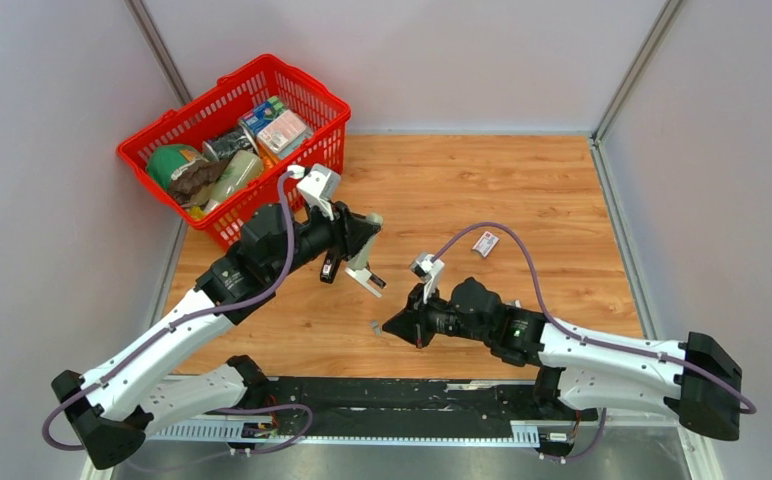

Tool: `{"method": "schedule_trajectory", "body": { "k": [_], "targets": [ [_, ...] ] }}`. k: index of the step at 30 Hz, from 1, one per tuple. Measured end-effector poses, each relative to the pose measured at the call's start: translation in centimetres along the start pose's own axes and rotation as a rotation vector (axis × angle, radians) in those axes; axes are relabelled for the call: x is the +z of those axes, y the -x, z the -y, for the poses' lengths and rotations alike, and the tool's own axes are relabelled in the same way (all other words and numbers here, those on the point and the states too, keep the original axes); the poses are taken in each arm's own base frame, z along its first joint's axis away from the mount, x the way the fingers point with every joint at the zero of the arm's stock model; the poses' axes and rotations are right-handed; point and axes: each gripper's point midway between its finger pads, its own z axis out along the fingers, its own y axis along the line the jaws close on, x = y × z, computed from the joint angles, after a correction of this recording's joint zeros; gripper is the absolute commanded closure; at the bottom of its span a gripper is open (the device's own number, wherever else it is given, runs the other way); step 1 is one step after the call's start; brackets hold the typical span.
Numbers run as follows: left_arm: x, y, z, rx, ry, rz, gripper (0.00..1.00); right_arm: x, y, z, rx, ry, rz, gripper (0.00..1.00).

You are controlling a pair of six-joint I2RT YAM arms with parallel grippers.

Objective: Unload the staples from the stapler

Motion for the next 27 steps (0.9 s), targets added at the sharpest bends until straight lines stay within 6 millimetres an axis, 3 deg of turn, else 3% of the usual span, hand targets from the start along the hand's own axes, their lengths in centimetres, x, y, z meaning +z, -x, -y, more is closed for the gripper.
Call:
{"method": "schedule_trajectory", "body": {
  "k": [10,17,20,27],
  "targets": [
    [-0.1,0.2,0.3,-0.02,-0.013,0.015,1.0,2.4,-0.3,-0.6,0.007,0.01,-0.03,1.0],
    [-0.2,-0.3,0.3,-0.034,-0.019,0.007,1.0,3.4,3.2,-1.0,-0.027,-0.042,0.035,1.0],
    [-0.3,-0.5,0.3,-0.034,-0.019,0.006,1.0,3.3,4.6,-0.4,-0.051,-0.1,0.068,1.0],
    [-0.5,-0.4,0.5,-0.032,-0.029,0.009,1.0,2.3,5.8,2.4,-0.113,-0.285,0.073,1.0]
  ]
}}
